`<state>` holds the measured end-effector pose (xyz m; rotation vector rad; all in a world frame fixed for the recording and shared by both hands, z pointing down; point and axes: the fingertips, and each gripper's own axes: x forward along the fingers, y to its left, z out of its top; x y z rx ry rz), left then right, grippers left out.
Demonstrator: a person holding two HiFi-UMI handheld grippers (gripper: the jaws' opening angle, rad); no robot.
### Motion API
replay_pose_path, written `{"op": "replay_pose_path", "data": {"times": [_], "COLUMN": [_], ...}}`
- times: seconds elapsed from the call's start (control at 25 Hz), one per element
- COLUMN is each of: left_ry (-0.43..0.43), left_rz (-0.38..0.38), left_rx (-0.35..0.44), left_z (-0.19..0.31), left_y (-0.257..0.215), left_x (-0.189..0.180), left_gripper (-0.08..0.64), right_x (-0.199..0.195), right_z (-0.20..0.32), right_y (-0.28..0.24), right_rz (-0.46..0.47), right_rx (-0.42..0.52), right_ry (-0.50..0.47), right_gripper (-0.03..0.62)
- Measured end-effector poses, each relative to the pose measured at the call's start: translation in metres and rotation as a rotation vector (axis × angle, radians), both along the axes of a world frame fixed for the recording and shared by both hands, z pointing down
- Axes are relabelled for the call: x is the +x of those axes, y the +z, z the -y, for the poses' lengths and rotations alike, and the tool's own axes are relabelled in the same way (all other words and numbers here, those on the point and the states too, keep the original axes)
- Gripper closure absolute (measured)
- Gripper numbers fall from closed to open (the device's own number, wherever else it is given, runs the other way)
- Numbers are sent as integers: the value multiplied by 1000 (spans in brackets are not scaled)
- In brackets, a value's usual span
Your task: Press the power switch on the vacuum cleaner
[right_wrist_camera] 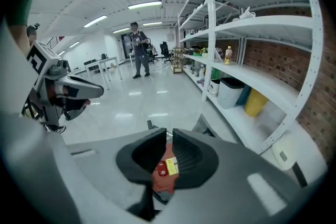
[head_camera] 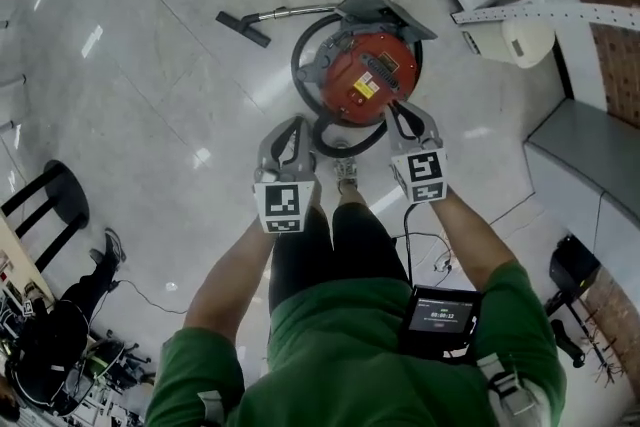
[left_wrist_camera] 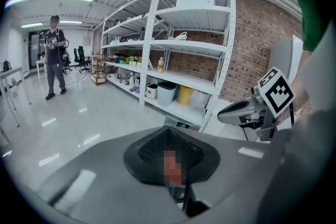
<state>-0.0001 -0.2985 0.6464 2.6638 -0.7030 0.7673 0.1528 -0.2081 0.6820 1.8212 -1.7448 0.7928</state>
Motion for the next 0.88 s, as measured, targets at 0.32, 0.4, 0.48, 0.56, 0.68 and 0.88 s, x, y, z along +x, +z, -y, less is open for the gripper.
{"op": "replay_pose_path", "data": {"times": [0.32,0.4,0.48,0.56,0.68,0.88], "left_ry": [-28,-37,-47,-56,-76,-113], "left_rz": [-68,-86,-105,-123,-148,-174], "left_rx": [71,90,110,128,152,202], "left_z": [-13,-16,-20,-24,-29,-38], "left_y": [-79,-96,-113,-130,-155,-186], "left_x": [0,-1,-3,-5,-9,-15], "left_gripper": [552,552,552,552,552,552], "right_x": [17,17,15,11,8,10], "right_z": [-13,-19,-26,-32,-40,-50], "right_y": [-101,-122,-144,-165,-194,-231], "right_rz": [-26,-32,-37,-39,-35,-32], "right_rx": [158,200,241,283,338,414], "right_ry": [29,41,41,40,44,55], "right_gripper": [568,568,568,568,568,568]}}
